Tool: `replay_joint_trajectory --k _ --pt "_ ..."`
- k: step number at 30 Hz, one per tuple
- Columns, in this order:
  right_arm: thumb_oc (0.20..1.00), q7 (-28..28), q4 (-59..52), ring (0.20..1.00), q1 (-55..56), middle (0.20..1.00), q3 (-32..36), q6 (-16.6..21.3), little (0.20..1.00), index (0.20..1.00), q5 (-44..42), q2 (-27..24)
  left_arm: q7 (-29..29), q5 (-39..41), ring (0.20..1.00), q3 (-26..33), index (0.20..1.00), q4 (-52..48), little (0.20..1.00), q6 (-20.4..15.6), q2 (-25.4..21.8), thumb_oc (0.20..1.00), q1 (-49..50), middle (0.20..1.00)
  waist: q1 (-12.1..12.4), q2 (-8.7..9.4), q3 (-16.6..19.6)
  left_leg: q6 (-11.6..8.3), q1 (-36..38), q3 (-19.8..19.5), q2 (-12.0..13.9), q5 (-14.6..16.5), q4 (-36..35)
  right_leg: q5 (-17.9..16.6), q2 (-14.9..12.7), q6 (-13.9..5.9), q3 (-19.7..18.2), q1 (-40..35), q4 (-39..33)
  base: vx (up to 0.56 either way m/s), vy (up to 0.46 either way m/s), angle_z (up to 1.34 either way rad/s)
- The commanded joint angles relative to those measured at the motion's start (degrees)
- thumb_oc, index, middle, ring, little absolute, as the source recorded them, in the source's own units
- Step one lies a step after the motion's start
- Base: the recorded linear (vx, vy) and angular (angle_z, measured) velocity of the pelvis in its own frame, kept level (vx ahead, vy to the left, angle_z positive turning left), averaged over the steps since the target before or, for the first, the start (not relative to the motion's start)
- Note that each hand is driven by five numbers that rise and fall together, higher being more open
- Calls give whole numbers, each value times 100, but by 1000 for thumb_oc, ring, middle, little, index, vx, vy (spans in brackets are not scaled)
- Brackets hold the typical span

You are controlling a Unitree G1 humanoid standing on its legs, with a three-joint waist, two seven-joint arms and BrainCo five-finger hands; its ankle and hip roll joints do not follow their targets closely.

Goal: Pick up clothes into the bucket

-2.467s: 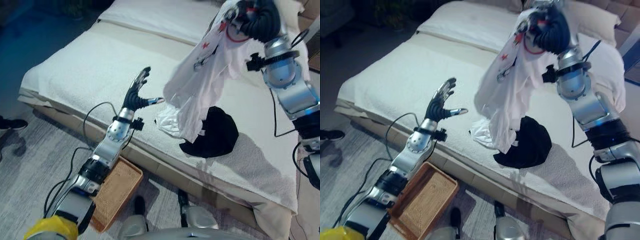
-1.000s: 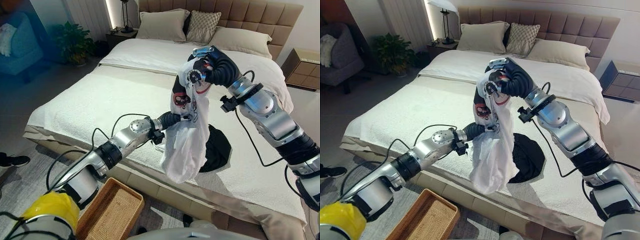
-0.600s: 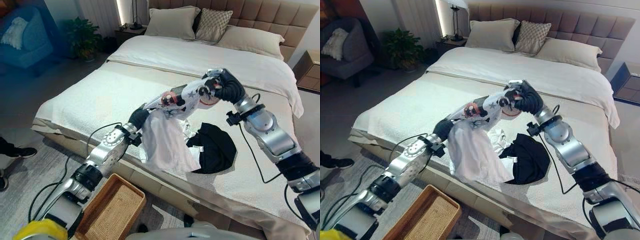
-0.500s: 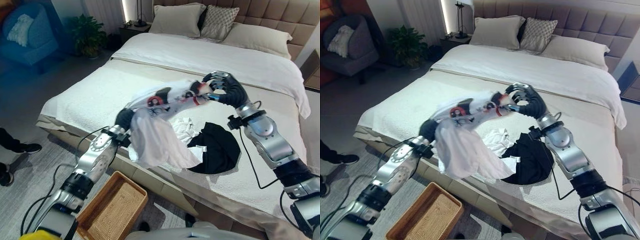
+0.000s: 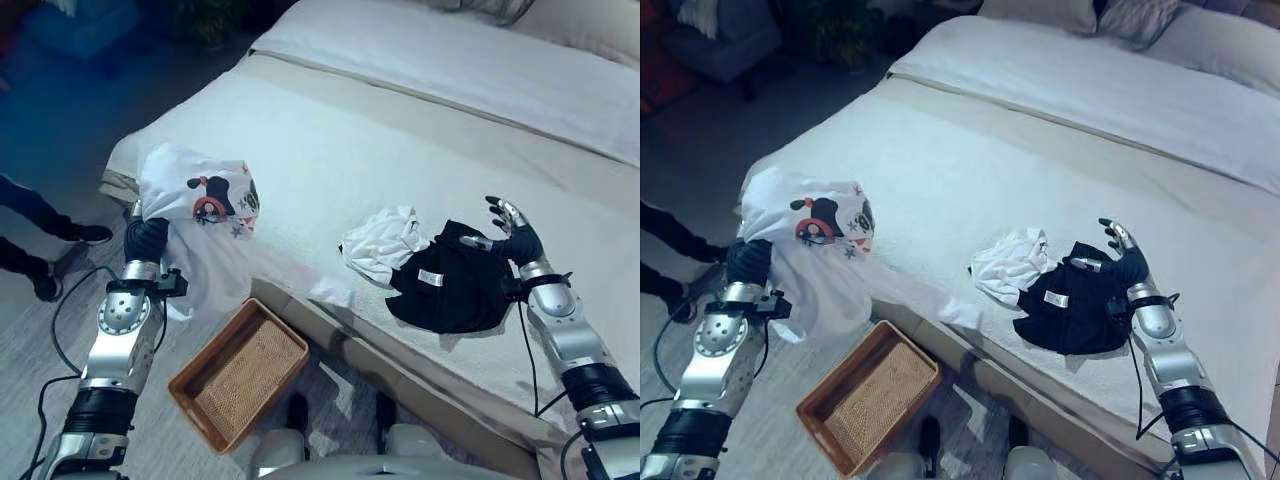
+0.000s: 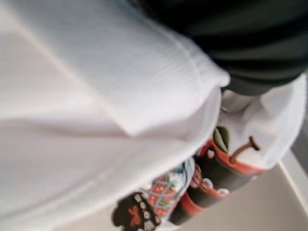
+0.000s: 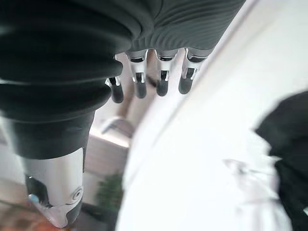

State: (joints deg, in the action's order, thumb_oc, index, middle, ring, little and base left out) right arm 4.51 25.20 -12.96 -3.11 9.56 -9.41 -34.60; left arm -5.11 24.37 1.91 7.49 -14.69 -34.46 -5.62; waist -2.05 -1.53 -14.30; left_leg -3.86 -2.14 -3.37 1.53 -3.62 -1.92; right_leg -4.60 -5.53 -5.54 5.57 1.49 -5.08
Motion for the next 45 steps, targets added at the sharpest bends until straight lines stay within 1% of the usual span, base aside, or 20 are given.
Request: replay_joint_trajectory --k 1,3,4,9,11,14,18,21,24,26,27,28,29,31,32,33,36,40,41,45 --pt "1000 309 283 1000 -146 1000 -28 177 1000 1000 297 82 -496 -928 200 296 200 119 200 -368 -173 200 -247 200 22 225 0 217 -571 45 -366 614 988 464 -353 -206 31 470 1041 -34 33 4" --pt "1000 358 429 1000 -135 1000 -64 166 1000 1000 385 111 -634 -1190 200 282 200 287 200 -344 -191 200 -263 200 26 222 -80 232 -660 34 -384 631 1068 506 -364 -198 9 564 1162 -46 52 3" --pt "1000 452 662 1000 -99 1000 -87 169 1000 1000 485 149 -814 -1407 200 233 200 491 200 -309 -193 200 -312 200 7 205 -248 270 -855 15 -422 685 1311 606 -401 -167 -33 780 1488 -45 58 2" --pt "1000 665 1341 1000 -100 1000 -204 144 1000 1000 601 263 -1182 -1663 200 6 200 1112 200 -247 -162 200 -581 200 -56 237 -662 361 -1536 -31 -483 951 2190 852 -504 -52 -170 1448 2316 -51 51 10" --pt "1000 711 1492 1000 -115 1000 -219 140 1000 1000 601 292 -1244 -1667 200 -26 200 1244 200 -224 -127 200 -624 200 -63 248 -728 367 -1647 -32 -486 983 2315 879 -506 -42 -187 1550 2419 -51 23 10" --pt "1000 875 1816 1000 -259 1000 -315 106 1000 1000 597 287 -1456 -1759 200 -192 200 1680 200 -111 -203 200 -878 200 -97 324 -1075 385 -2185 -41 -445 1103 2810 986 -465 -2 -244 2029 2807 -63 6 2" --pt "1000 996 1898 1000 -379 1000 -384 125 1000 1000 554 251 -1674 -1797 200 -337 200 2036 200 -18 -236 200 -1150 200 -139 393 -1283 369 -2673 -31 -411 1121 3105 997 -408 21 -291 2469 2997 -75 8 -5" --pt "1000 1169 1794 1000 -481 1000 -455 173 1000 1000 501 217 -2014 -1958 200 -456 200 2499 200 138 -374 200 -1562 200 -226 540 -1549 345 -3350 -47 -334 1151 3476 991 -327 39 -306 3107 3237 -96 -8 -4" --pt "1000 1226 1672 1000 -481 1000 -478 198 1000 1000 446 203 -2152 -2119 200 -546 200 2536 200 265 -488 200 -1737 200 -269 608 -1549 341 -3734 -73 -312 1185 3665 999 -292 39 -319 3473 3364 -25 1 -9" --pt "1000 1314 1523 1000 -529 1000 -525 261 1000 1000 315 163 -2219 -2161 200 -713 200 3056 200 350 -682 200 -2125 200 -345 675 -1549 353 -4276 -77 -271 1260 3990 1057 -254 55 -340 3987 3626 33 14 -9" --pt "1000 1344 1438 1000 -517 1000 -537 279 1000 1000 257 146 -2246 -2183 200 -754 200 3158 200 382 -741 200 -2173 200 -353 681 -1549 345 -4323 -101 -236 1508 4167 1257 -221 27 -371 4050 3790 3 16 -6" --pt "1000 1346 1429 1000 -535 1000 -520 279 1000 1000 256 146 -2249 -2182 200 -753 200 3158 200 377 -748 200 -2204 200 -362 690 -1549 363 -4443 -71 -250 1312 4120 1083 -246 58 -349 4152 3725 105 20 -9" --pt "1000 1410 1292 1000 -555 1000 -550 332 1000 1000 139 137 -2290 -2175 200 -865 200 3330 200 438 -788 200 -2346 200 -384 700 -1549 359 -4635 -92 -209 1602 4434 1322 -191 38 -386 4355 4010 17 16 -10" --pt "1000 1464 1186 1000 -581 1000 -546 349 1000 1000 73 153 -2345 -2170 200 -907 200 3326 200 465 -766 200 -2399 200 -401 708 -1549 365 -4763 -92 -203 1642 4526 1348 -174 41 -401 4481 4102 61 24 -14" --pt "1000 1522 1129 1000 -669 1000 -585 395 1000 1000 27 169 -2372 -2252 420 -1005 420 3606 420 552 -785 420 -2529 420 -422 720 -1549 372 -4894 -88 -185 1693 4636 1371 -171 45 -393 4626 4168 13 42 -10" --pt "1000 1572 1082 1000 -766 1000 -630 420 1000 1000 4 195 -2420 -2315 1000 -1066 1000 3907 1000 647 -777 1000 -2643 1000 -438 728 -1549 381 -4970 -70 -170 1722 4685 1386 -162 48 -392 4715 4227 18 40 -6" --pt "1000 1622 753 1000 -896 1000 -687 439 1000 1000 -38 259 -2391 -2241 1000 -1151 1000 4147 1000 807 -682 1000 -2812 1000 -466 748 -1549 400 -5106 -42 -139 1762 4785 1393 -125 51 -418 4869 4307 15 30 -9" --pt "1000 1842 -596 1000 -869 1000 -476 738 1000 1000 67 338 -2423 -2183 1000 -950 1000 4530 1000 956 -642 1000 -2927 1000 -525 787 -1549 421 -5112 -28 -105 1814 4797 1416 -93 51 -407 4908 4287 21 6 -8" --pt "1000 1845 -611 1000 -859 1000 -471 730 1000 1000 75 340 -2422 -2183 1000 -953 1000 4536 1000 952 -642 1000 -2931 1000 -524 786 -1549 421 -5110 -28 -106 1814 4796 1417 -94 50 -407 4907 4287 18 -15 -4" --pt "1000 1998 -1244 1000 -934 1000 -201 881 1000 1000 243 212 -2523 -2562 1000 -874 1000 4493 1000 1161 -645 1000 -2771 1000 -498 756 -1549 397 -5025 -81 -120 1787 4679 1417 -96 38 -371 4839 4190 -1 -8 1"
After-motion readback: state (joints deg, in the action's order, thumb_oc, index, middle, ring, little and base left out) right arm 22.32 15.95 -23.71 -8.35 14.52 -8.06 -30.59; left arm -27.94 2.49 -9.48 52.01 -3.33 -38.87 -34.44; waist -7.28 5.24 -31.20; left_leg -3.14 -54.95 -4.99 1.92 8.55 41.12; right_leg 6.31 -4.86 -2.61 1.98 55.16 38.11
